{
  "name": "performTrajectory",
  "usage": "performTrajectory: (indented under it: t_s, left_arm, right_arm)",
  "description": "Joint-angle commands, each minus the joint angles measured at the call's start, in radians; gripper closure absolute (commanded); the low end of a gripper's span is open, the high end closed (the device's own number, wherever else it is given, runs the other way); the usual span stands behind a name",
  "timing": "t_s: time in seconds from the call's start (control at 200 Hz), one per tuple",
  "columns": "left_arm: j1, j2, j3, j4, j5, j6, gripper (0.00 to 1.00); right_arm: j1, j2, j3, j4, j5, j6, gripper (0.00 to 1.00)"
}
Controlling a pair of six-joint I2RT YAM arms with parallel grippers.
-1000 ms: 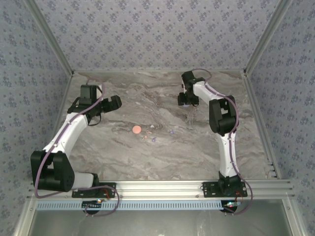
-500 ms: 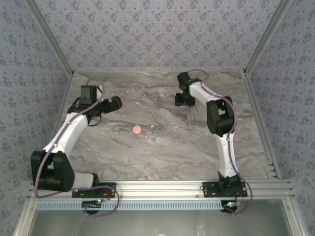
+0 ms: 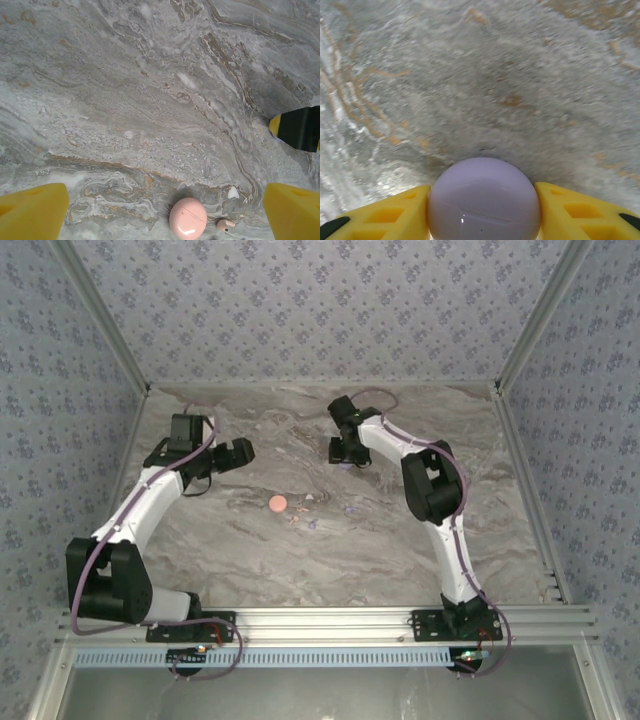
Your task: Insert the wireless bluetooth earbuds into the charging case
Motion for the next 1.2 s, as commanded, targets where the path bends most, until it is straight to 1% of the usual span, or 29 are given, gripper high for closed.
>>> performTrajectory:
  t_s: [0.0, 0.135, 0.32, 0.44, 0.6, 0.66, 0.725, 0.86, 0.944, 1.069, 1.194]
  left_arm:
    - [-0.012, 0.019, 0.030, 0.011, 0.023, -0.012, 0.01]
    - [-0.028, 0.039, 0.040, 0.012, 0.031, -0.012, 0.01]
    - [-0.064, 0.086, 0.067, 0.017, 0.047, -0.012, 0.01]
    - [-0.102, 0.134, 0.101, 0.021, 0.063, -0.013, 0.01]
    - [-0.156, 0.212, 0.156, 0.035, 0.072, -0.017, 0.01]
    - [-0.165, 0.248, 0.181, 0.046, 0.101, -0.021, 0.05]
    - [-0.170, 0.288, 0.206, 0.060, 0.144, -0.030, 0.08]
    - [-0.184, 0.384, 0.270, 0.097, 0.218, -0.060, 0.14]
    - [-0.196, 0.451, 0.318, 0.109, 0.256, -0.080, 0.18]
    - [-0.216, 0.542, 0.378, 0.129, 0.281, -0.111, 0.25]
    - [-0.233, 0.615, 0.424, 0.162, 0.302, -0.144, 0.27]
  right_arm:
    - [0.033, 0.019, 0.002, -0.012, -0.033, 0.059, 0.49]
    - [0.047, 0.031, 0.012, -0.009, -0.048, 0.068, 0.48]
    - [0.042, 0.015, 0.011, -0.009, -0.071, 0.054, 0.37]
    - [0.025, -0.038, -0.030, 0.021, -0.103, 0.039, 0.33]
    - [-0.018, -0.152, -0.144, 0.107, -0.185, 0.003, 0.30]
    - [-0.041, -0.191, -0.187, 0.129, -0.231, -0.007, 0.30]
    - [-0.066, -0.227, -0.235, 0.190, -0.280, -0.012, 0.30]
    - [-0.119, -0.264, -0.311, 0.244, -0.359, -0.032, 0.30]
    - [-0.151, -0.273, -0.352, 0.278, -0.422, -0.038, 0.32]
    - [-0.182, -0.266, -0.378, 0.310, -0.495, -0.036, 0.45]
    - [-0.188, -0.246, -0.375, 0.318, -0.547, -0.044, 0.54]
